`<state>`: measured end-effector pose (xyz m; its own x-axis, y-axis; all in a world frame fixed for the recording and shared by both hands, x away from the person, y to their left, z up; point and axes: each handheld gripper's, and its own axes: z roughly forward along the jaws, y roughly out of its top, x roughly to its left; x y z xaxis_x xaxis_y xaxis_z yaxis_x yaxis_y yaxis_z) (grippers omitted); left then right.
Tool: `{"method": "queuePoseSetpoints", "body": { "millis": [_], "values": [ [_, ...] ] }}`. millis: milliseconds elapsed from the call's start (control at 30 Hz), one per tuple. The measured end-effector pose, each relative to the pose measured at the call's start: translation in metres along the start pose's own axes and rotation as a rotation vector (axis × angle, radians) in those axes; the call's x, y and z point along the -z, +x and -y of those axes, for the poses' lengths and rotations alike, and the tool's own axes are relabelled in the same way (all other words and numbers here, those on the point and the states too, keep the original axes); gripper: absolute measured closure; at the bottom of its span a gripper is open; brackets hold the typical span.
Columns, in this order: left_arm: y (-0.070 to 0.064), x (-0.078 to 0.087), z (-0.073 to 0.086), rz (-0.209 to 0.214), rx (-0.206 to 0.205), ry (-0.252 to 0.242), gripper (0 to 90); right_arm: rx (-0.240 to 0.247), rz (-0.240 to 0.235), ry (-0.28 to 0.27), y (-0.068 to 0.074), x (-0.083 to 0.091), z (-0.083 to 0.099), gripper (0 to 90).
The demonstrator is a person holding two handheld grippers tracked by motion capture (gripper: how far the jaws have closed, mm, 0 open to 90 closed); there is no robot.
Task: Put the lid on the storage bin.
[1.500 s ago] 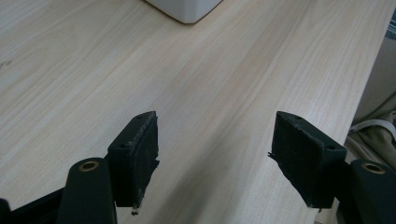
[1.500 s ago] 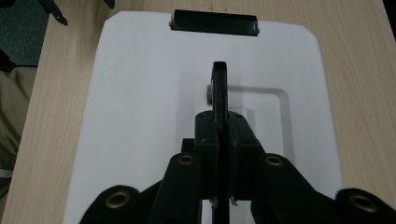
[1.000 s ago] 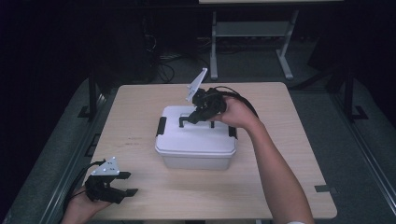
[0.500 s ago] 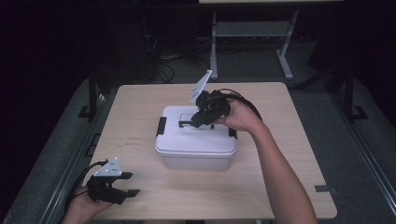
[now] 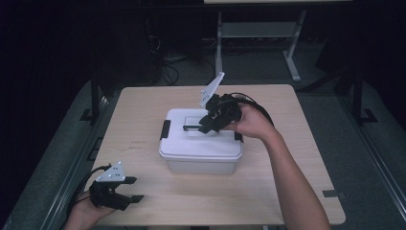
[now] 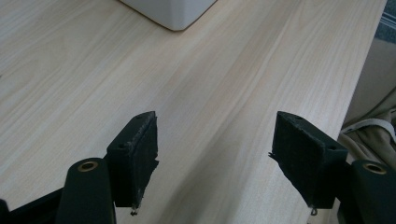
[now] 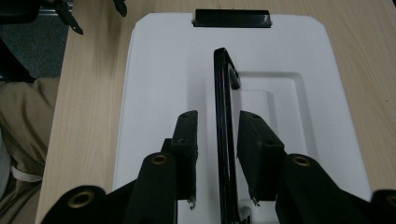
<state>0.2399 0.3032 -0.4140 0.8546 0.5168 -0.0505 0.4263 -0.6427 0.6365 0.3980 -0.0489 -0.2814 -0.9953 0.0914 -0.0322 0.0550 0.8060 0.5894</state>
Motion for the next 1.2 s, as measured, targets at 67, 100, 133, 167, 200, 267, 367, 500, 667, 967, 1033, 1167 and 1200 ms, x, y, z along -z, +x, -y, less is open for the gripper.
{"method": "queuePoseSetpoints", "body": {
  "millis": [67, 100, 133, 167, 200, 267, 367, 500, 667, 967, 1033, 1167, 1200],
  "values": [
    [0.001, 0.000, 0.000, 0.000, 0.001, 0.002, 30.9, -0.005, 0.004, -0.001, 0.001, 0.002, 0.001, 67.1],
    [0.001, 0.000, 0.000, 0.001, 0.000, 0.003, 30.6, -0.001, 0.005, -0.003, 0.001, 0.003, 0.001, 66.3],
    [0.001, 0.000, 0.000, 0.001, 0.000, 0.001, 30.2, -0.007, 0.007, -0.005, 0.002, 0.004, 0.002, 65.3],
    [0.001, 0.000, 0.000, 0.002, 0.000, -0.004, 30.2, -0.007, 0.008, -0.004, 0.002, 0.004, 0.002, 65.2],
    [0.001, 0.000, -0.001, 0.003, 0.001, -0.005, 30.2, -0.009, 0.012, -0.004, 0.003, 0.005, 0.003, 64.7],
    [0.001, 0.000, -0.001, 0.004, 0.002, -0.005, 30.2, -0.013, 0.014, -0.002, 0.003, 0.006, 0.005, 64.6],
    [0.001, 0.000, -0.001, 0.002, -0.001, -0.002, 30.2, -0.022, 0.020, -0.005, 0.004, 0.009, 0.009, 64.3],
    [0.000, 0.000, -0.001, 0.003, 0.004, -0.007, 30.1, -0.026, 0.032, -0.010, 0.006, 0.013, 0.013, 64.3],
    [0.001, -0.001, -0.001, 0.004, 0.004, -0.004, 30.1, -0.034, 0.040, -0.015, 0.007, 0.019, 0.016, 64.3],
    [0.000, -0.003, -0.001, 0.007, 0.009, -0.005, 30.1, -0.047, 0.059, -0.021, 0.011, 0.029, 0.024, 63.5],
    [0.000, -0.003, -0.001, 0.006, 0.009, -0.005, 30.1, -0.049, 0.062, -0.020, 0.011, 0.031, 0.025, 63.3],
    [0.000, -0.003, -0.001, 0.007, 0.009, -0.005, 30.1, -0.056, 0.070, -0.018, 0.012, 0.035, 0.030, 62.0],
    [0.000, -0.003, -0.001, 0.007, 0.009, -0.005, 30.0, -0.055, 0.071, -0.020, 0.013, 0.035, 0.031, 61.8]
  ]
}}
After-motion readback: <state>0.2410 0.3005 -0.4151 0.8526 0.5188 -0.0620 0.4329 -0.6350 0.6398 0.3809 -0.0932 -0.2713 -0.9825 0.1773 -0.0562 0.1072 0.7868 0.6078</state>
